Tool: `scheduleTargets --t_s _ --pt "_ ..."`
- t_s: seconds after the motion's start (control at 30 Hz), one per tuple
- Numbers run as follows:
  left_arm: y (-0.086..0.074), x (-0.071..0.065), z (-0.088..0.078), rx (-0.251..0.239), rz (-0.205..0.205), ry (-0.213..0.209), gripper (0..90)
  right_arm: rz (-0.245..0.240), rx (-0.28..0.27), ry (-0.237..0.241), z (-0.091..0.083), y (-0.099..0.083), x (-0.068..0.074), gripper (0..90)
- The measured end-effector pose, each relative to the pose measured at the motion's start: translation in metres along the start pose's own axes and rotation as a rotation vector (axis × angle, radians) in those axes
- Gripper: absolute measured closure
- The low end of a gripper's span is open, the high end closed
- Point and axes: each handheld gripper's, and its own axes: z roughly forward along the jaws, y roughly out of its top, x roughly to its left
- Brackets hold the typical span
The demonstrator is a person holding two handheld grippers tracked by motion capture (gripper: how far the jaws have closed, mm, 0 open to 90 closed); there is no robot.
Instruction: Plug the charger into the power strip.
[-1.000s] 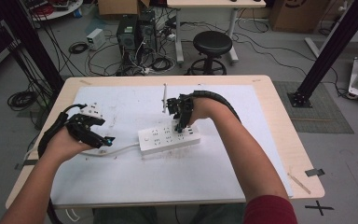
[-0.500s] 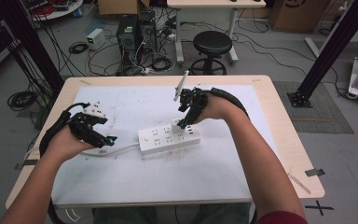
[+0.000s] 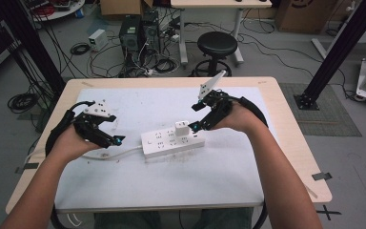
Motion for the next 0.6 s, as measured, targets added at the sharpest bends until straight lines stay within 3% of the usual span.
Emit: scheduleTargets --t_s 0.17,0.33,0.37,0.6 --pt "0.001 0.001 0.001 -0.038 -0.008 -0.035 16.1 0.013 -0.068 -0.012 -0.011 -0.012 0.015 18.7" --pt "0.001 0.003 0.004 -0.036 0.006 -0.034 15.4 0.029 -0.112 -0.03 -0.019 -0.022 0.023 18.7" --pt "0.001 0.003 0.004 -0.034 0.008 -0.031 15.5 0.029 -0.144 -0.05 -0.022 -0.03 0.025 18.7" --pt "0.002 0.004 0.004 -0.059 0.007 -0.024 15.4 0.081 -0.169 -0.062 -0.029 -0.045 0.026 18.7"
